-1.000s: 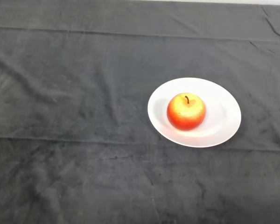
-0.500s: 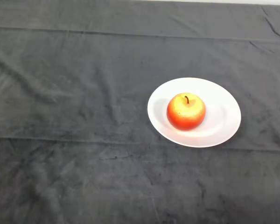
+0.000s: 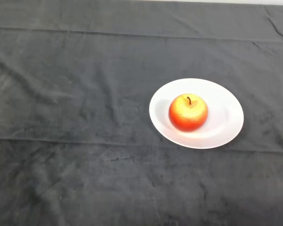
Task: Move the apple to the plate
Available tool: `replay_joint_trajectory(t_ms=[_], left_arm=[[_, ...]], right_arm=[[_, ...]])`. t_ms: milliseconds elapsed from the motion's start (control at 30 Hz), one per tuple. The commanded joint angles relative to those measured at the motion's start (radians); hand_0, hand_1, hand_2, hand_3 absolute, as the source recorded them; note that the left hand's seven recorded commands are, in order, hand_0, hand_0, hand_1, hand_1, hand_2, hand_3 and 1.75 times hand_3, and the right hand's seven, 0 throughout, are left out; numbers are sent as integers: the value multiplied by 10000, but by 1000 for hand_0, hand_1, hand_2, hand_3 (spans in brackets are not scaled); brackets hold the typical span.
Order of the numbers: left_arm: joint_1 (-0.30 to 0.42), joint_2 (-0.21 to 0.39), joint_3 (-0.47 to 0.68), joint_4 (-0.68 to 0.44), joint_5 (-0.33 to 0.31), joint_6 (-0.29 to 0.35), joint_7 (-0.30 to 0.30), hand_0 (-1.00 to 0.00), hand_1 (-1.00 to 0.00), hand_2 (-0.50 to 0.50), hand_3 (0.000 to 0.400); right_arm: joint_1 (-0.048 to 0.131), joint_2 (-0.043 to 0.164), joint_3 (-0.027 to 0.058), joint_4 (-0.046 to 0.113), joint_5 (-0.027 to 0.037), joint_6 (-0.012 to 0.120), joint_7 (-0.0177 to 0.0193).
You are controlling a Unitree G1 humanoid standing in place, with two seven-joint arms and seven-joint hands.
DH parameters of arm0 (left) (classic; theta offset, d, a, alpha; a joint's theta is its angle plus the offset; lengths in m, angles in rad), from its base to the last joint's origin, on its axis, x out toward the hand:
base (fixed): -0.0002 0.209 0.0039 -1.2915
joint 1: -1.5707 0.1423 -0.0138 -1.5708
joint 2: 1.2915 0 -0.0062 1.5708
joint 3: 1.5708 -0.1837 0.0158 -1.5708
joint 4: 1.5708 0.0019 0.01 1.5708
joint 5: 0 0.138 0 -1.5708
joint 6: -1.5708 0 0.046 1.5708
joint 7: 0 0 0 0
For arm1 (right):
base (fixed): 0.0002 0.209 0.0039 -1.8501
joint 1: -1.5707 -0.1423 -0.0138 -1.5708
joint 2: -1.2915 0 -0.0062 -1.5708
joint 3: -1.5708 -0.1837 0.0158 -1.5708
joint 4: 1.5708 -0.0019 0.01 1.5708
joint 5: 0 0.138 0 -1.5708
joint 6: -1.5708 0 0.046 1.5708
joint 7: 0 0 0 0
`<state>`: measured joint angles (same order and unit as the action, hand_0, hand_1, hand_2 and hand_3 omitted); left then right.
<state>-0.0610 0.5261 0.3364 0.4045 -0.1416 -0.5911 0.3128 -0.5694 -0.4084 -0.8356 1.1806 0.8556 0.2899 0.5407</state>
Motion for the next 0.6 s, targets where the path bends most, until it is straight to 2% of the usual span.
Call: replay_joint_trajectory(t_ms=[33,600], left_arm=[[-354,-94,447,186,183,117,-86,0,0,0,0],[-411,-181,622,197,266,143,-229,0,0,0,0]], right_arm=[[-202,-98,-118,-34,-93,66,-117],[-199,-97,-115,-39,-90,67,-120]])
